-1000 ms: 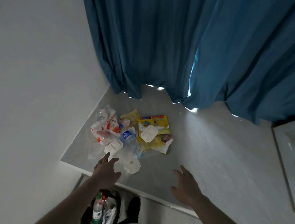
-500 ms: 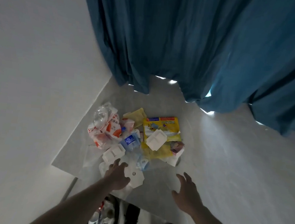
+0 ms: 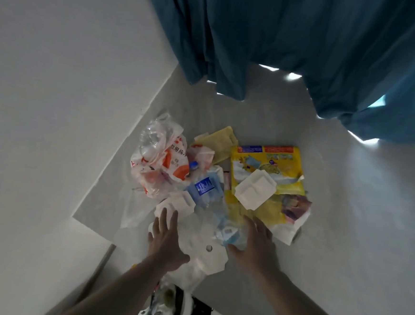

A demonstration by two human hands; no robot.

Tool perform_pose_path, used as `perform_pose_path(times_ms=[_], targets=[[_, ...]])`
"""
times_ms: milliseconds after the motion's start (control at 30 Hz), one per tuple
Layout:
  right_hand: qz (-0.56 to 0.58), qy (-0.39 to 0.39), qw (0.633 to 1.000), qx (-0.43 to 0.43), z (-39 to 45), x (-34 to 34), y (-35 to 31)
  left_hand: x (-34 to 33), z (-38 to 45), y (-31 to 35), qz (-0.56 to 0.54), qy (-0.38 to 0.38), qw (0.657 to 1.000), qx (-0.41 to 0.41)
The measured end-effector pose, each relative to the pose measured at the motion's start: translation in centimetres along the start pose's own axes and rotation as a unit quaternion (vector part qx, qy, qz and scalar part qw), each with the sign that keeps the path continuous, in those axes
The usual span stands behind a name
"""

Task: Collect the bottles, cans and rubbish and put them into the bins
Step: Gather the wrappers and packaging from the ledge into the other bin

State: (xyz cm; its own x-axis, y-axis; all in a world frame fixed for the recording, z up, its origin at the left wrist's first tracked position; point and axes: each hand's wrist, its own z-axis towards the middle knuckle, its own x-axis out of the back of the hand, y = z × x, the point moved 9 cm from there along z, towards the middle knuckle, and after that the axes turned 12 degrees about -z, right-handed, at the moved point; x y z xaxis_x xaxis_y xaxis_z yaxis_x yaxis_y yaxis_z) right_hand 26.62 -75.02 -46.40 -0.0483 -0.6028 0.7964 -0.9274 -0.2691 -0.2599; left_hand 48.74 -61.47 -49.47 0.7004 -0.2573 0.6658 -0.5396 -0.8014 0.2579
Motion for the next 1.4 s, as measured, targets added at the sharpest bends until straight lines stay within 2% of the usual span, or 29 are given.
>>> perform_pose_path(times_ms=[133,267,533,800,933,1200,1333,1400], targets=[[-0.051,-0.014,0.999,0.003,2.2,-3.4,-1.4,-1.7,2.5,-1.7,0.003,-0.002,1.000,-0.011],[-0.052,-0.007,0.999,-0.007,3.6,-5.3,-1.9,-2.7,3.8,-2.6,-0.019,0.018,0.999,-0.027],[0.017,0.066,0.997,-0.022,5.7,-6.3,-2.5,-3.1,5.3,-2.7,-0.042,0.072,0.995,-0.050],[0.125,0.064,0.990,-0.035,4.0,-4.7,0.1,-2.2,4.4,-2.8,0.009,0.098,0.992,-0.084],[0.175,0.076,0.980,-0.048,1.4,-3.8,2.5,-2.9,3.2,-0.8,0.074,0.077,0.978,-0.181],[0.237,0.076,0.967,-0.057,-3.4,-4.5,5.6,-6.6,0.0,0.7,0.106,0.038,0.944,-0.310],[0.236,0.069,0.967,-0.063,-4.6,-5.8,6.5,-9.0,-1.2,-0.6,0.158,-0.022,0.949,-0.271],[0.235,0.069,0.967,-0.068,-4.8,-6.2,6.8,-9.2,-1.0,-0.1,0.155,-0.014,0.958,-0.242]])
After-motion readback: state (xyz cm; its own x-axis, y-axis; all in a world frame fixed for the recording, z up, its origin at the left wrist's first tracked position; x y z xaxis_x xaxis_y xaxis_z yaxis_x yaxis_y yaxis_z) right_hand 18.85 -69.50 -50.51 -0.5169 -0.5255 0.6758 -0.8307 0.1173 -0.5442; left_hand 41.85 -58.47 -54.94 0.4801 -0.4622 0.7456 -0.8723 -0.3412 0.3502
